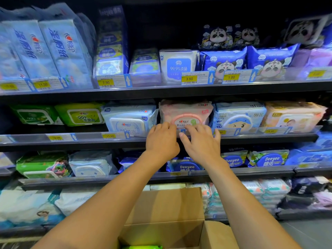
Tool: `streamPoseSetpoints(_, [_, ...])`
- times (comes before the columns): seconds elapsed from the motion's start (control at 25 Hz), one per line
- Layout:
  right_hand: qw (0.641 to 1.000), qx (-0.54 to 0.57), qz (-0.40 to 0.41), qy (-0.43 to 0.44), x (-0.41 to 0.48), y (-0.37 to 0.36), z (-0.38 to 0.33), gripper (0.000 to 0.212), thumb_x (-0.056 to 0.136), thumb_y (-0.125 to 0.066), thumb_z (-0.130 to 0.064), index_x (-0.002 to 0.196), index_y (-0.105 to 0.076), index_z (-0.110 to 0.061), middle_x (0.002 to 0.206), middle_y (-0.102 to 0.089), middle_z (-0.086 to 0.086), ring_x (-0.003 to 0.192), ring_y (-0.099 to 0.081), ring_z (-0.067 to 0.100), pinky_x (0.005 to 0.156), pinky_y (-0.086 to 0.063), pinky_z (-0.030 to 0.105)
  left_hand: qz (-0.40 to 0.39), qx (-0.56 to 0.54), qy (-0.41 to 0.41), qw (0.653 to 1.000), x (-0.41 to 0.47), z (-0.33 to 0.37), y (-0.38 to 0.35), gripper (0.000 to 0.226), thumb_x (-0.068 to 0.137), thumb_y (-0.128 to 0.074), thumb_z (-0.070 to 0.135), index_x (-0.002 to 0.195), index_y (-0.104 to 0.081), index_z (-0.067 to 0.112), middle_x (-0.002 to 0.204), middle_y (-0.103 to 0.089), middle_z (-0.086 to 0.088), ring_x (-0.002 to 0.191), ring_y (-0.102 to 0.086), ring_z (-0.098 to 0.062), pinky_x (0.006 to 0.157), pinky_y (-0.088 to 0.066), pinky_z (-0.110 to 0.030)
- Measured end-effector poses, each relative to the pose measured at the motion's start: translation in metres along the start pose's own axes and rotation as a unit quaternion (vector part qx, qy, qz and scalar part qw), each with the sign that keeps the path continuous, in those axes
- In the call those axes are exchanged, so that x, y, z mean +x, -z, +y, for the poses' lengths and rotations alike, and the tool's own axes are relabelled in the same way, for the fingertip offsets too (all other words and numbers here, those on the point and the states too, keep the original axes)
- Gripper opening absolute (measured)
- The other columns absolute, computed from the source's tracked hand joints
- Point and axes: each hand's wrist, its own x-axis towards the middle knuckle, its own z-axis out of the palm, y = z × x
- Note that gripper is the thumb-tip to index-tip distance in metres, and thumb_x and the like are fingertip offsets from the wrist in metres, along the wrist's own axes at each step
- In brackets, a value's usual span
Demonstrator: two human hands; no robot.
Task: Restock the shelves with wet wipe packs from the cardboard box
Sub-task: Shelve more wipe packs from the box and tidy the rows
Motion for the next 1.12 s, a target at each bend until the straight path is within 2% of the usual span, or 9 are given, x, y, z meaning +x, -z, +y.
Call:
streamPoseSetpoints(0.04, [1.000,-0.018,-0.004,0.001,0.003,0.000,0.000,0.052,0.102,-0.024,-0.061,0.135,-0.057,-0.038,0.136,-0.059,-0.009,0.135,-0.044,0.020,0.118,-0.013,0.061,-0.024,0.022,-0.009,0.999,0.003,0.000,0.002,0.050,0.089,-0.057,0.022,0.138,-0.051,0.014,0.132,-0.057,-0.008,0.122,-0.054,-0.030,0.106,-0.042,-0.043])
streamPoseSetpoints(0.2, [0.997,-0.034,-0.063,0.022,0.022,0.012,-0.003,0.054,0.104,-0.016,-0.053,0.123,-0.063,-0.036,0.127,-0.064,-0.005,0.125,-0.053,0.022,0.117,-0.009,0.066,-0.065,0.055,-0.015,0.996,0.017,0.000,0.007,0.041,0.091,-0.056,0.020,0.131,-0.056,0.014,0.127,-0.061,-0.008,0.114,-0.059,-0.030,0.092,-0.046,-0.044])
streamPoseSetpoints(0.36, [0.987,-0.022,-0.156,0.033,0.040,0.019,0.000,0.053,0.106,-0.015,-0.048,0.133,-0.058,-0.033,0.135,-0.059,0.003,0.131,-0.048,0.027,0.117,-0.017,0.063,-0.122,0.046,-0.009,0.991,0.031,-0.007,0.007,0.043,0.094,-0.054,0.024,0.137,-0.052,0.018,0.134,-0.058,-0.006,0.118,-0.058,-0.030,0.090,-0.046,-0.045])
streamPoseSetpoints(0.48, [0.973,-0.033,-0.226,0.031,0.056,0.025,0.004,0.048,0.105,-0.012,-0.047,0.116,-0.056,-0.032,0.139,-0.056,0.010,0.130,-0.048,0.031,0.111,-0.027,0.057,-0.142,0.031,-0.011,0.989,0.037,-0.012,0.006,0.051,0.094,-0.055,0.026,0.144,-0.046,0.021,0.140,-0.056,-0.005,0.125,-0.055,-0.029,0.091,-0.046,-0.046])
streamPoseSetpoints(0.64, [0.963,-0.052,-0.262,0.033,0.072,0.023,0.001,0.057,0.106,-0.011,-0.048,0.142,-0.051,-0.029,0.155,-0.045,0.009,0.139,-0.041,0.032,0.111,-0.026,0.056,-0.159,0.043,-0.004,0.986,0.041,-0.013,0.004,0.063,0.093,-0.056,0.029,0.152,-0.036,0.017,0.149,-0.047,-0.009,0.137,-0.044,-0.030,0.103,-0.043,-0.047])
streamPoseSetpoints(0.72, [0.960,-0.057,-0.274,0.028,0.081,0.019,-0.004,0.059,0.104,-0.011,-0.051,0.147,-0.046,-0.030,0.158,-0.041,0.009,0.140,-0.039,0.032,0.110,-0.028,0.055,-0.161,0.027,0.010,0.987,0.044,-0.012,0.005,0.064,0.094,-0.056,0.028,0.152,-0.035,0.013,0.152,-0.043,-0.010,0.141,-0.040,-0.030,0.107,-0.041,-0.047])
streamPoseSetpoints(0.96, [0.949,-0.071,-0.307,0.005,0.104,0.002,-0.006,0.073,0.097,-0.006,-0.064,0.159,-0.029,-0.033,0.167,-0.027,0.005,0.151,-0.028,0.031,0.119,-0.024,0.056,-0.119,0.043,-0.016,0.992,0.035,-0.017,-0.002,0.061,0.091,-0.060,0.027,0.147,-0.040,0.013,0.147,-0.048,-0.010,0.135,-0.044,-0.028,0.103,-0.043,-0.043])
streamPoseSetpoints(1.04, [0.950,-0.073,-0.303,0.011,0.103,0.000,-0.005,0.074,0.097,-0.006,-0.067,0.159,-0.028,-0.035,0.167,-0.028,0.005,0.150,-0.029,0.031,0.118,-0.026,0.056,-0.115,0.045,-0.019,0.992,0.034,-0.018,-0.003,0.065,0.091,-0.061,0.027,0.150,-0.038,0.013,0.148,-0.048,-0.009,0.137,-0.043,-0.028,0.104,-0.042,-0.043])
streamPoseSetpoints(1.12, [0.960,-0.071,-0.270,0.026,0.098,0.001,-0.003,0.070,0.099,-0.011,-0.066,0.157,-0.034,-0.033,0.160,-0.039,0.009,0.143,-0.038,0.033,0.111,-0.034,0.054,-0.109,0.042,-0.019,0.993,0.032,-0.017,-0.002,0.065,0.091,-0.059,0.027,0.151,-0.037,0.012,0.149,-0.047,-0.009,0.138,-0.042,-0.027,0.105,-0.042,-0.042])
